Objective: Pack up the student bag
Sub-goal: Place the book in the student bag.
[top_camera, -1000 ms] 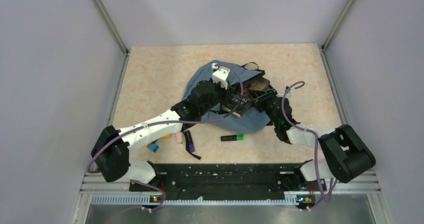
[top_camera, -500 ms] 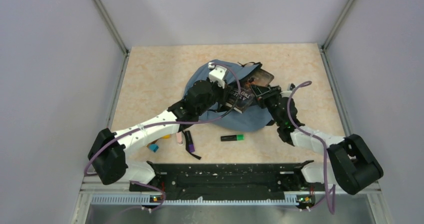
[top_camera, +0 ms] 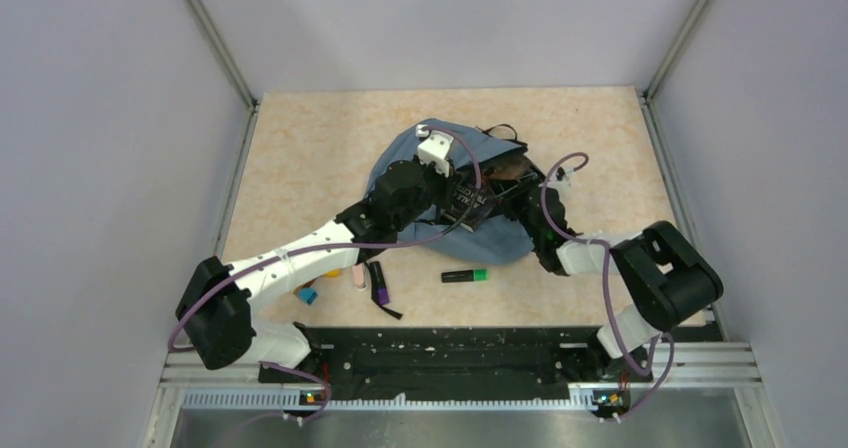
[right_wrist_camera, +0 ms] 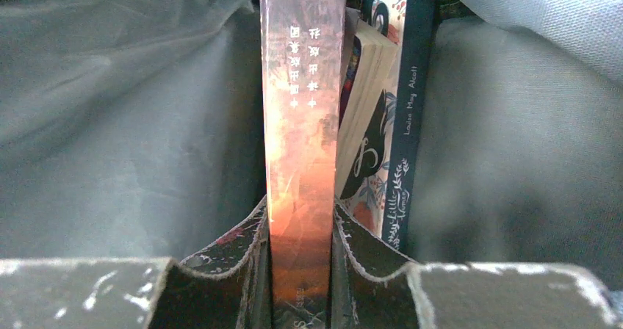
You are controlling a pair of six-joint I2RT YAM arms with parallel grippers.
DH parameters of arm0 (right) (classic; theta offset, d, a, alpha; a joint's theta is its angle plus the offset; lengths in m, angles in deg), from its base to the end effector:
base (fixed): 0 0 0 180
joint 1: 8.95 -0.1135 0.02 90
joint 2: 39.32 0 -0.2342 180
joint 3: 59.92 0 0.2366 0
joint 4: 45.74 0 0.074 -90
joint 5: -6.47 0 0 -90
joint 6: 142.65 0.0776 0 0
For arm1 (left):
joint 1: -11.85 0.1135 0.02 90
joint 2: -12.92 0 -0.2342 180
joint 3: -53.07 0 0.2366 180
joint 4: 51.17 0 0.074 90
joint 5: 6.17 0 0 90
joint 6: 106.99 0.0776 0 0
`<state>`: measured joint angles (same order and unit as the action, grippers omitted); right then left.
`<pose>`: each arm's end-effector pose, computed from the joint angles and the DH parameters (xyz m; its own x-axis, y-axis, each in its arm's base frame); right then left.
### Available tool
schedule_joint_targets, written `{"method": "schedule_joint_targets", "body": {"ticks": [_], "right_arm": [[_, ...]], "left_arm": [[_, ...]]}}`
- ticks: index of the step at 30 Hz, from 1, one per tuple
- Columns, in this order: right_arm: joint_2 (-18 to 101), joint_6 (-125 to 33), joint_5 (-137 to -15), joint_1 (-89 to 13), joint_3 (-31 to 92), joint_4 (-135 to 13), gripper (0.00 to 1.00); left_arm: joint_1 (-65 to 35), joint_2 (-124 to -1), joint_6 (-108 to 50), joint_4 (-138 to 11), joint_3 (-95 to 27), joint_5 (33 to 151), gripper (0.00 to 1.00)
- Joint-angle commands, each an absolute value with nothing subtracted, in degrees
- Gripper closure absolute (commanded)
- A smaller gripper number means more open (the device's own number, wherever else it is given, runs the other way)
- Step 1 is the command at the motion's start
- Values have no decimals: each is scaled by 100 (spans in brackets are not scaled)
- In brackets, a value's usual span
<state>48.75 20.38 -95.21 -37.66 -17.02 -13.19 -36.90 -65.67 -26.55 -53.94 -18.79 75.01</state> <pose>0.2928 0.1425 0.1470 -0.3402 0.8816 -0.3271 0.0965 0.3788 0.9204 0.2445 -0.2608 0.2905 -0.2141 -0.0047 -0.9768 0.6162 0.7752 -0.1388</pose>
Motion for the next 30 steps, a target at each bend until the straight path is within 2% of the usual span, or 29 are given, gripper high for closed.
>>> {"method": "schedule_joint_targets", "body": {"ticks": [1,14,19,25,28,30], "right_arm": [[5120,1821,-9989,-3937,-1254,-743,100],[6410,1780,-9890,-4234,-147,-440,100],[7029,1278,-10041,-4281,426,-286,100],[7145,868,-10209,-4292,507,-257,100],[6969,631,-10181,-4296,259,-52,84],[6846,459,-10129,-4295,113,72,66]], "left_arm": [[-3680,-6253,-2717,-4895,-1944,7527,100],[-3612,-6424,-2777,-4964,-2071,7694,100],[-3602,-6434,-2899,-4887,-2060,7790,100],[-3593,-6417,-2929,-4933,-1989,7715,100],[-3559,-6379,-2974,-4946,-1926,7673,100],[-3539,-6375,-3008,-4983,-1911,7679,100]]}}
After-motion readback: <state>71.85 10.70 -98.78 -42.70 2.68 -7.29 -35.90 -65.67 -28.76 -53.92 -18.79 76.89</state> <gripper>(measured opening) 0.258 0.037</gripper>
